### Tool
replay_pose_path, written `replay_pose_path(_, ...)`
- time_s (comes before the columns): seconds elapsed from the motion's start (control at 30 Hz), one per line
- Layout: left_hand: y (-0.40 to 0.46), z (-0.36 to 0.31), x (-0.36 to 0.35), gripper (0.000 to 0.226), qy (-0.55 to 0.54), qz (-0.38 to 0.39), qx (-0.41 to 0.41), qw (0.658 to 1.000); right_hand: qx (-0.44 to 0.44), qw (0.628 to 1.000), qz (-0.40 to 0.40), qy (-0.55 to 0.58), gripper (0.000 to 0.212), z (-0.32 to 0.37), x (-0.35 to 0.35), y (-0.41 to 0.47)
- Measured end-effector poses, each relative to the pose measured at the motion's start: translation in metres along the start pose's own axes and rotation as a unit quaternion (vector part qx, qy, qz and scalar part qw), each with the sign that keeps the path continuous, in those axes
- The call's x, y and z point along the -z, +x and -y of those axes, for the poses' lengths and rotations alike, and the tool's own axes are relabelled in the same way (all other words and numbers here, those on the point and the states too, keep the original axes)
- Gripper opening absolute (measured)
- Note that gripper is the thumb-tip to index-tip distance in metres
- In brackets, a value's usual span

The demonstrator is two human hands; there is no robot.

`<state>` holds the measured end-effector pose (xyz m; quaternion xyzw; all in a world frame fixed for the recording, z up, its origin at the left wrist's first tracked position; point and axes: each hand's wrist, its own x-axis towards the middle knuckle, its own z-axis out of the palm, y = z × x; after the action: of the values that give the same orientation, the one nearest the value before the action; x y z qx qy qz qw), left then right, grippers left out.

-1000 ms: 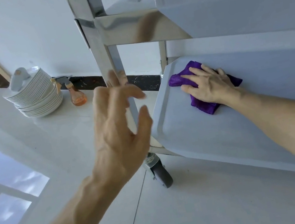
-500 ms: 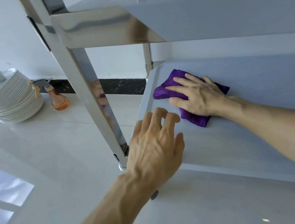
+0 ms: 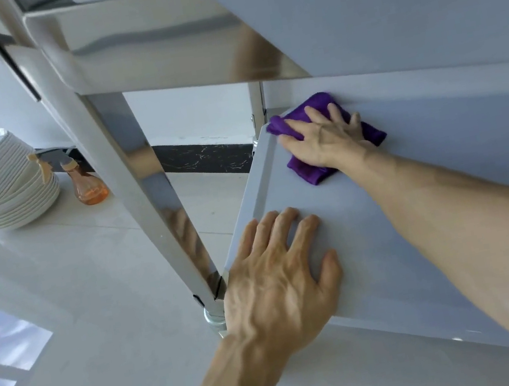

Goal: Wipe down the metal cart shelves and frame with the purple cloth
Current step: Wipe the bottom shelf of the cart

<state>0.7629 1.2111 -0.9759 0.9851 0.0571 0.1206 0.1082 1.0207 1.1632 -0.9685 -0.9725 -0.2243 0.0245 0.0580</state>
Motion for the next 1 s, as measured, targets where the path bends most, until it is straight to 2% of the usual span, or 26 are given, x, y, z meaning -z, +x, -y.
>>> replay_pose_path(0.1, 0.001, 0.000, -0.001, 0.050, 0.004, 0.006, 0.006, 1.000, 0.066, 0.998, 0.013, -0.009, 0.060, 0.015, -0.001, -0.003)
replay_pose_path(0.17, 0.002, 0.001, -0.001, 0.051, 0.015, 0.002, 0.009, 1.000, 0.069, 0.997, 0.030, 0.013, 0.059, 0.003, 0.004, -0.004)
replay_pose_path(0.27, 0.002, -0.001, 0.000, 0.053, 0.022, 0.001, 0.010, 1.000, -0.007, 0.999, 0.026, 0.037, 0.054, -0.049, 0.015, -0.010)
replay_pose_path(0.5, 0.001, -0.002, -0.001, 0.052, 0.022, -0.005, 0.008, 1.000, -0.178, 0.983, -0.053, 0.016, 0.051, -0.225, 0.030, -0.068)
replay_pose_path(0.57, 0.002, -0.002, -0.001, 0.050, 0.023, -0.004, 0.008, 1.000, -0.217, 0.974, -0.063, 0.018, 0.053, -0.239, 0.032, -0.071)
replay_pose_path(0.67, 0.002, -0.002, 0.000, 0.050, 0.028, 0.000, 0.006, 1.000, -0.253, 0.966, -0.048, 0.019, 0.056, -0.206, 0.034, -0.059)
replay_pose_path(0.73, 0.002, -0.003, 0.001, 0.052, 0.028, 0.001, 0.005, 1.000, -0.202, 0.979, -0.026, 0.016, 0.059, -0.167, 0.027, -0.051)
replay_pose_path(0.83, 0.002, -0.002, 0.002, 0.055, 0.037, 0.003, 0.004, 0.999, -0.063, 0.998, -0.002, 0.017, 0.061, -0.098, 0.014, -0.050)
replay_pose_path(0.93, 0.002, -0.001, 0.002, 0.055, 0.038, 0.002, -0.002, 0.999, 0.041, 0.999, 0.009, 0.029, 0.057, -0.046, 0.005, -0.075)
replay_pose_path(1.0, 0.002, 0.000, 0.002, 0.051, 0.039, 0.002, -0.007, 0.999, 0.088, 0.996, 0.008, 0.030, 0.054, -0.038, 0.002, -0.103)
